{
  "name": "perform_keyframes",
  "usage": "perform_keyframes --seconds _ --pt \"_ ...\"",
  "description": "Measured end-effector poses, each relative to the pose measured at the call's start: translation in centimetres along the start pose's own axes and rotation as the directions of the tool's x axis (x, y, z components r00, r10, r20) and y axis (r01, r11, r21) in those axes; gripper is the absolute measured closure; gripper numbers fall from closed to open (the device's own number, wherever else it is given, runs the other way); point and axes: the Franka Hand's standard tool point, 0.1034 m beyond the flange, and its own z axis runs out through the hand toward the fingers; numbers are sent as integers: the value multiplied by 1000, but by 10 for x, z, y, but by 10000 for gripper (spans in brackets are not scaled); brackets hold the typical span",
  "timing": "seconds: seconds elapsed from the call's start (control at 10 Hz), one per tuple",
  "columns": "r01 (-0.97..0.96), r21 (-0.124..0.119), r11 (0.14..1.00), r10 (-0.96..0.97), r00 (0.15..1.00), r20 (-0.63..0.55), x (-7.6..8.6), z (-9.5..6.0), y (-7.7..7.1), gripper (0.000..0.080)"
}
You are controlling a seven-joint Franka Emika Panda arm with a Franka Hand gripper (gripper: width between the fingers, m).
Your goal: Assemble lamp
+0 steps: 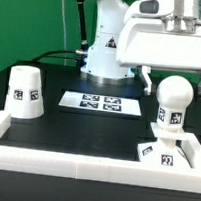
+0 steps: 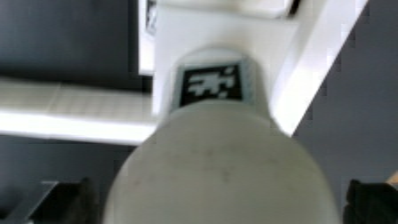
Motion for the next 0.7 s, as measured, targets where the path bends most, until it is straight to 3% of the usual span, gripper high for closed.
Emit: perform_keyframes --seconds 0.4,0.7 --pt "-16 53 998 2 965 262 -4 1 -6 101" --pt "-17 53 998 0 954 299 -3 5 2 101"
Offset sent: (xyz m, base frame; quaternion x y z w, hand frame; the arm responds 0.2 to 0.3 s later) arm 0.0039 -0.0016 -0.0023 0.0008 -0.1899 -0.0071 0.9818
